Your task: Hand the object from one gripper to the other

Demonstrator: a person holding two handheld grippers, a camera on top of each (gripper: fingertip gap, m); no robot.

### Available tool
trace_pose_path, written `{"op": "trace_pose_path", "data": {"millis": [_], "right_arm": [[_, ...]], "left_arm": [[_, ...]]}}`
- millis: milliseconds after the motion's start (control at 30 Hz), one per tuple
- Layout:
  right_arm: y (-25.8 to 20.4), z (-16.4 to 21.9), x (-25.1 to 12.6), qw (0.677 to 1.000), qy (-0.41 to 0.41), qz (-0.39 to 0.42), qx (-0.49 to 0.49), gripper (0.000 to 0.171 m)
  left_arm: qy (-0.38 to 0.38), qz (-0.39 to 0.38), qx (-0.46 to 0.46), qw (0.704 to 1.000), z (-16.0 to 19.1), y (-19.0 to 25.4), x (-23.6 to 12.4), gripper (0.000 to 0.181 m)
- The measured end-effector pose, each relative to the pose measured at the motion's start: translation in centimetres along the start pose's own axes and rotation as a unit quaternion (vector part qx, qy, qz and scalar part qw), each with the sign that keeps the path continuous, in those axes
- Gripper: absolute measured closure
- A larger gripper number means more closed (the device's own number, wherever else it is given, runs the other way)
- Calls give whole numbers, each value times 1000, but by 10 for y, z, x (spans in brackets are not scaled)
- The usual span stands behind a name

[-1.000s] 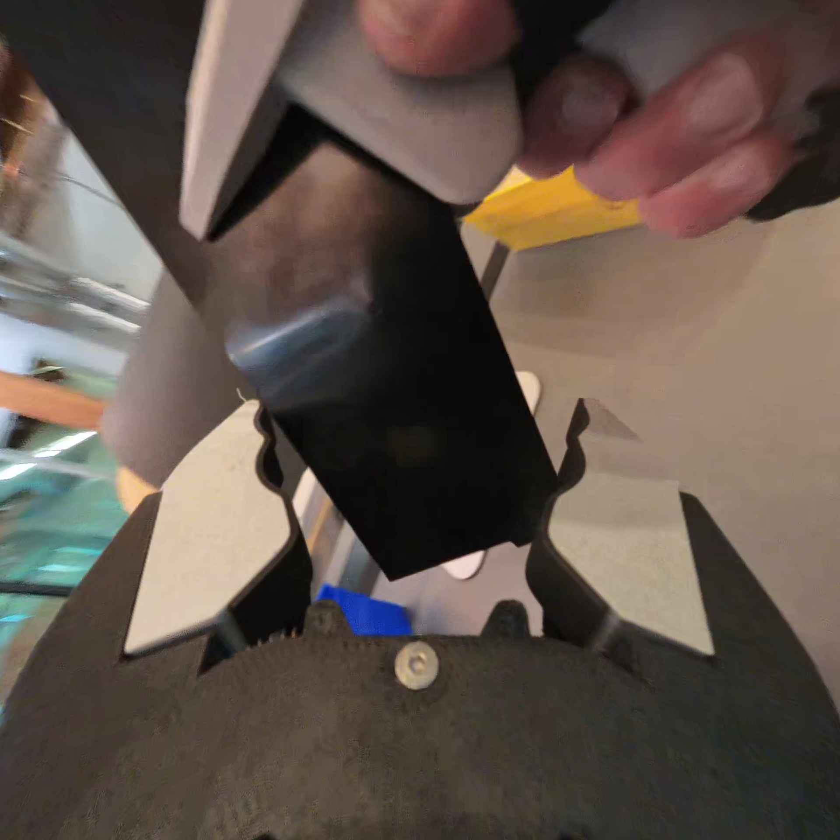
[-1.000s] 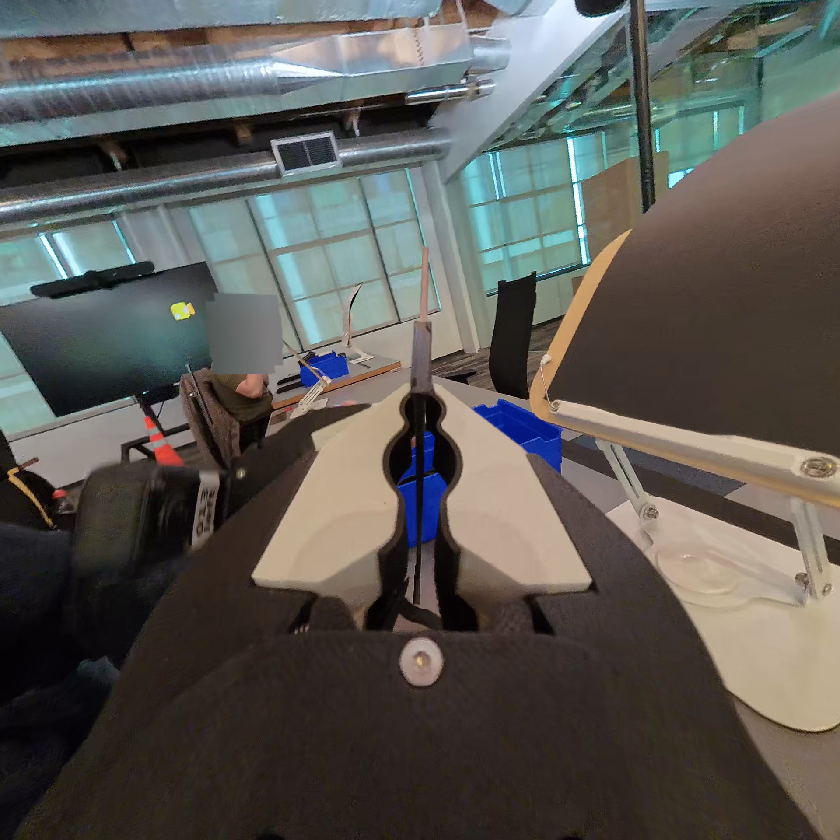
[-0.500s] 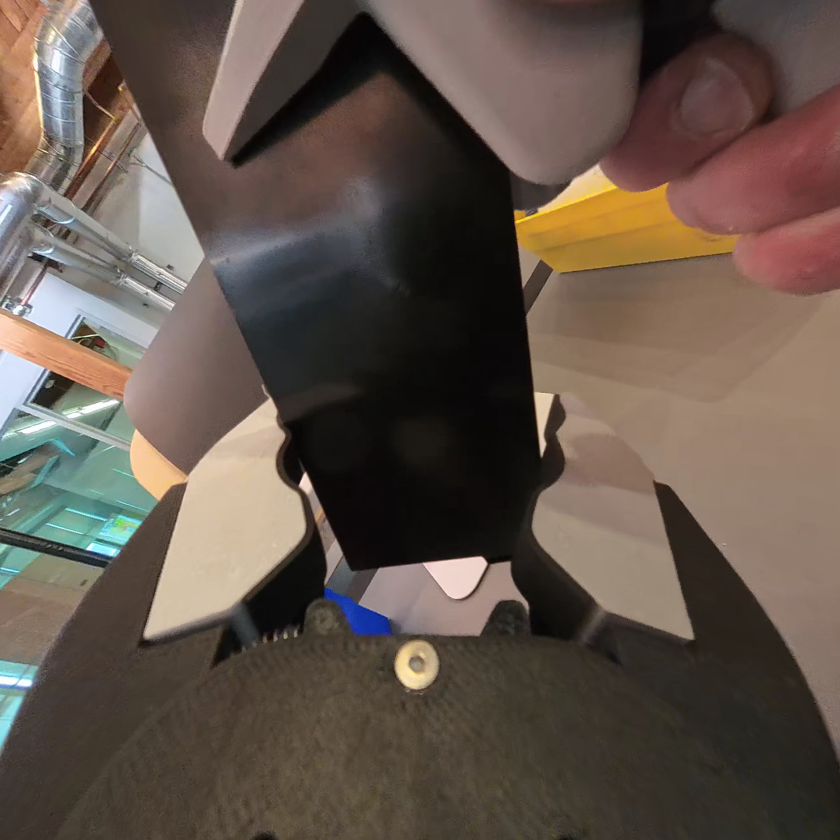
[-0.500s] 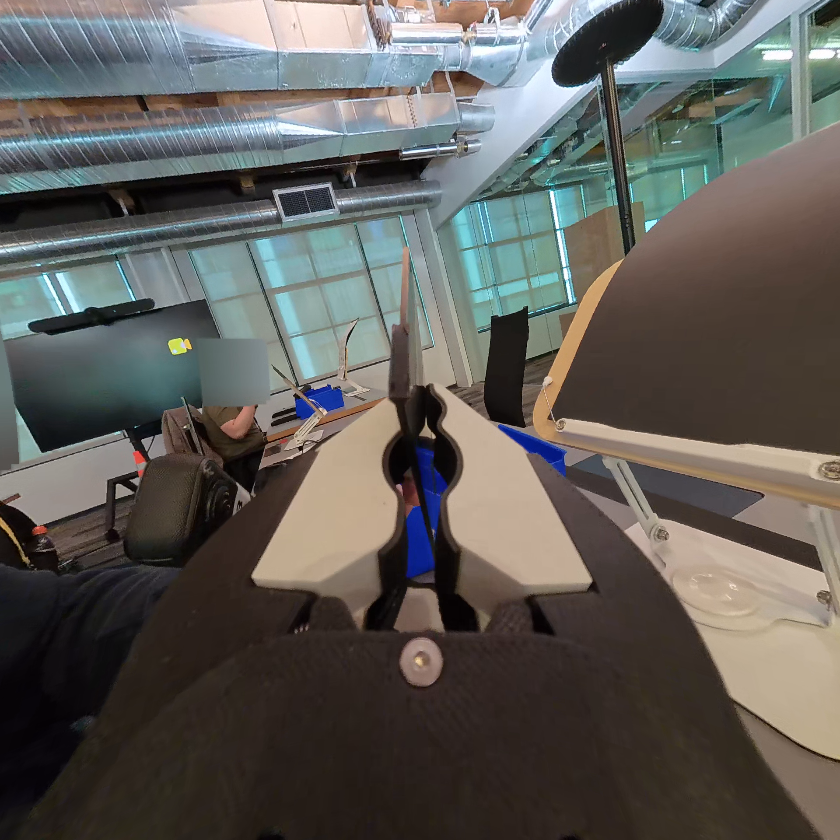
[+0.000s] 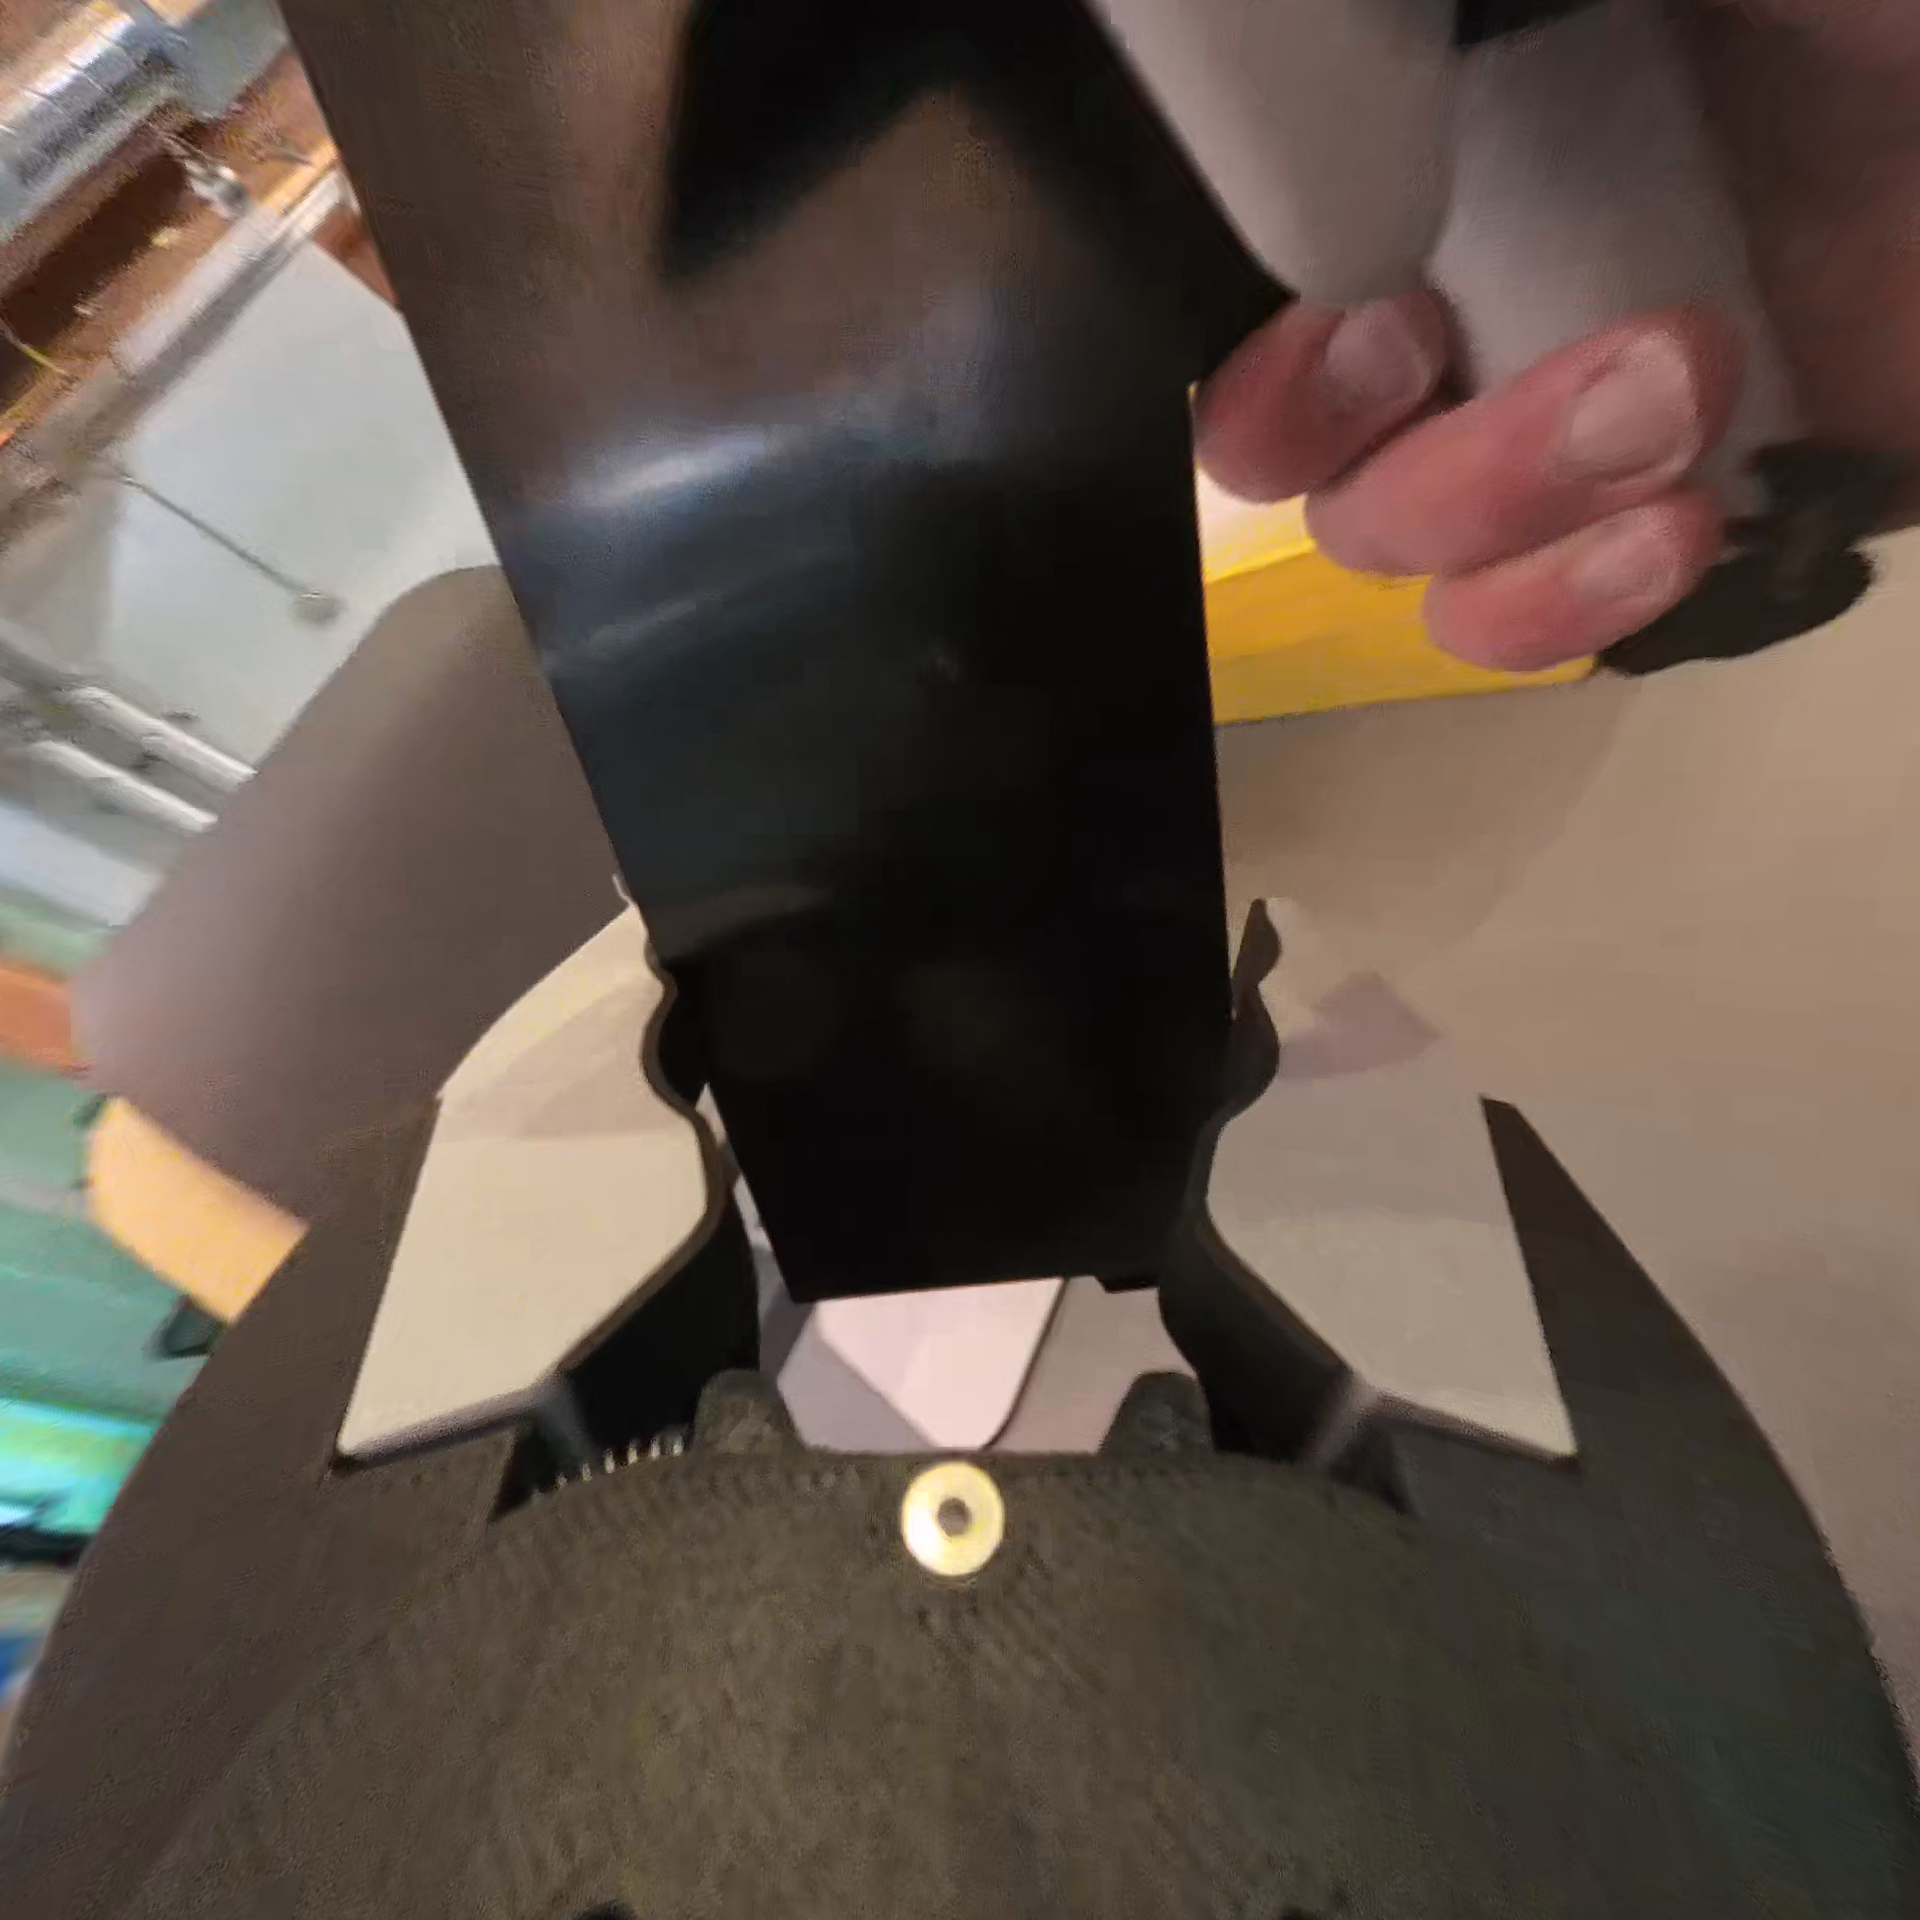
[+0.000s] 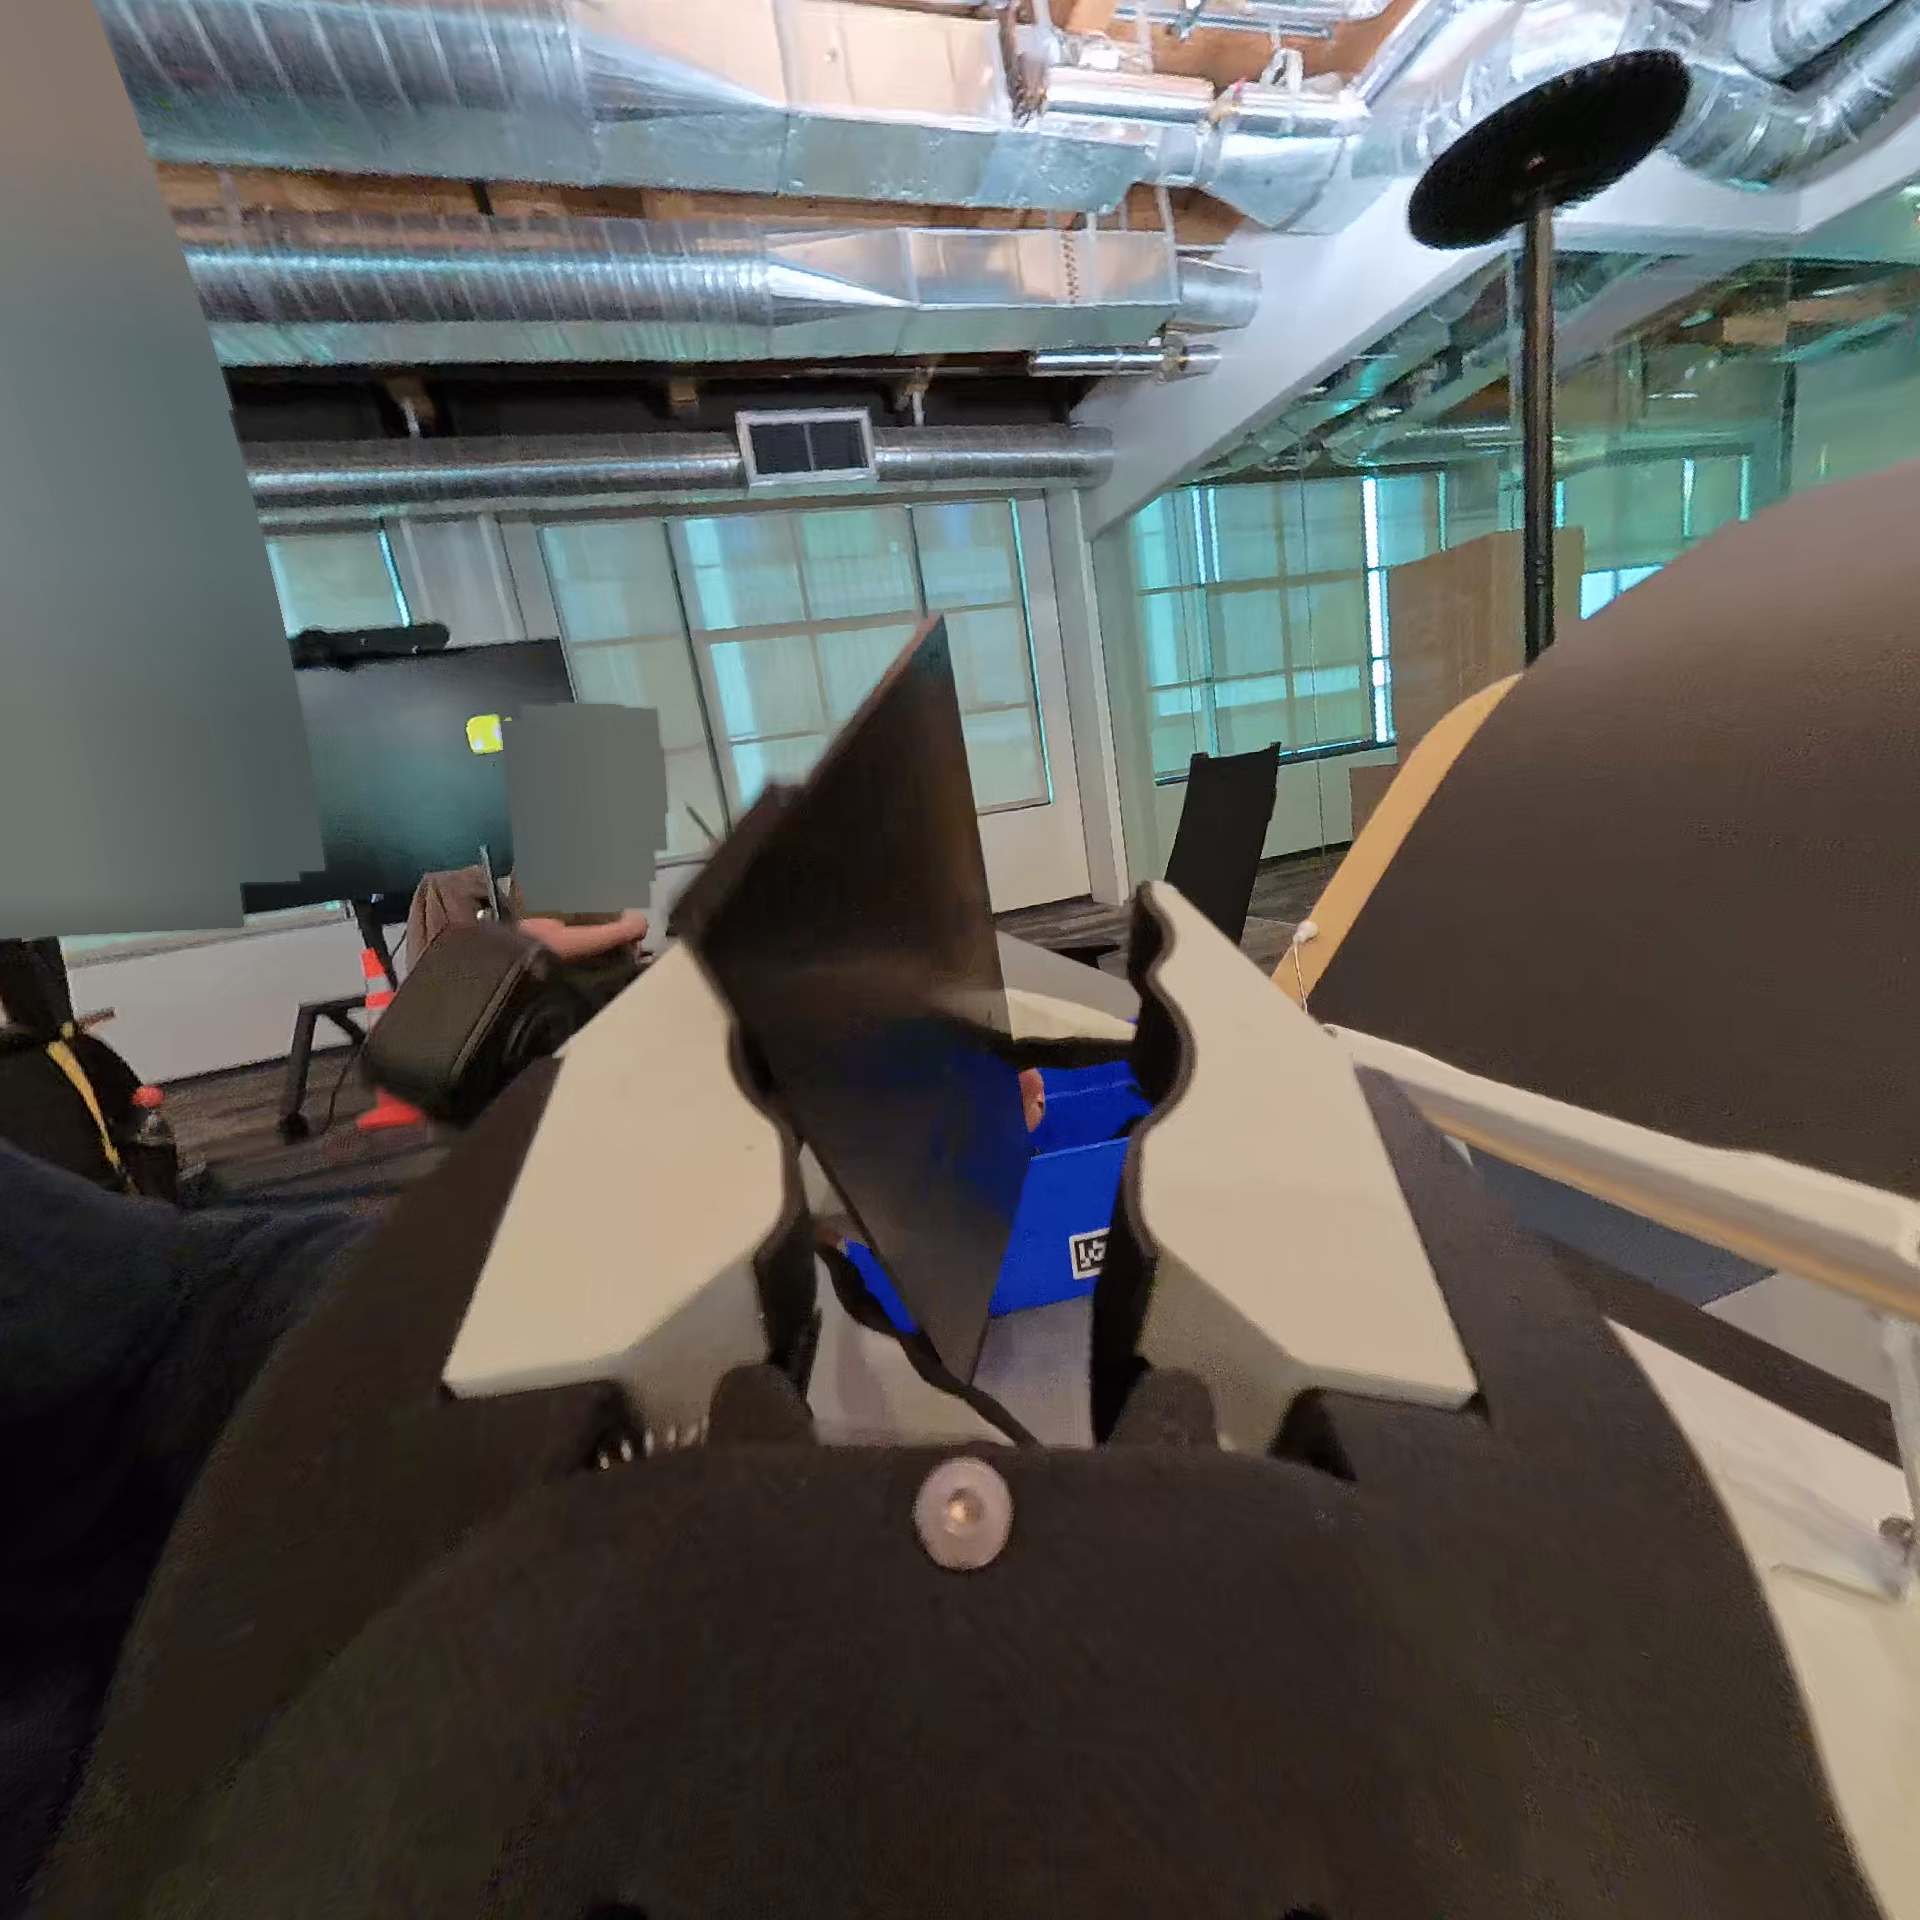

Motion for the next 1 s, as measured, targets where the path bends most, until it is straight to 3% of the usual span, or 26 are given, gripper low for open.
{"op": "trace_pose_path", "data": {"millis": [100,233,433,533,633,1000], "right_arm": [[-7,-5,-5,999,-8,-45,-20,88],[-13,-12,-15,995,-21,-83,-59,73],[-26,1,6,987,-83,-123,-61,58],[-36,9,17,981,-100,-150,-68,62],[-41,11,20,976,-104,-180,-68,85],[-38,9,18,976,-106,-171,-78,86]], "left_arm": [[37,100,-65,992,-3,5,-6,83],[109,217,-141,960,-12,7,-23,83],[132,282,-141,940,-14,16,-29,83],[133,310,-132,932,-17,26,-31,83],[132,339,-123,923,-16,36,-33,83],[147,345,-145,915,-16,34,-35,84]]}}
Point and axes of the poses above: each gripper's, where its closed fingertips meet, x out along the fingers, z out of its underside, y = z × x across the jaws, the point moved 3 cm from there along -x, back along the fingers, and after that the axes turned 10 degrees about -y, right-handed, at the moved point
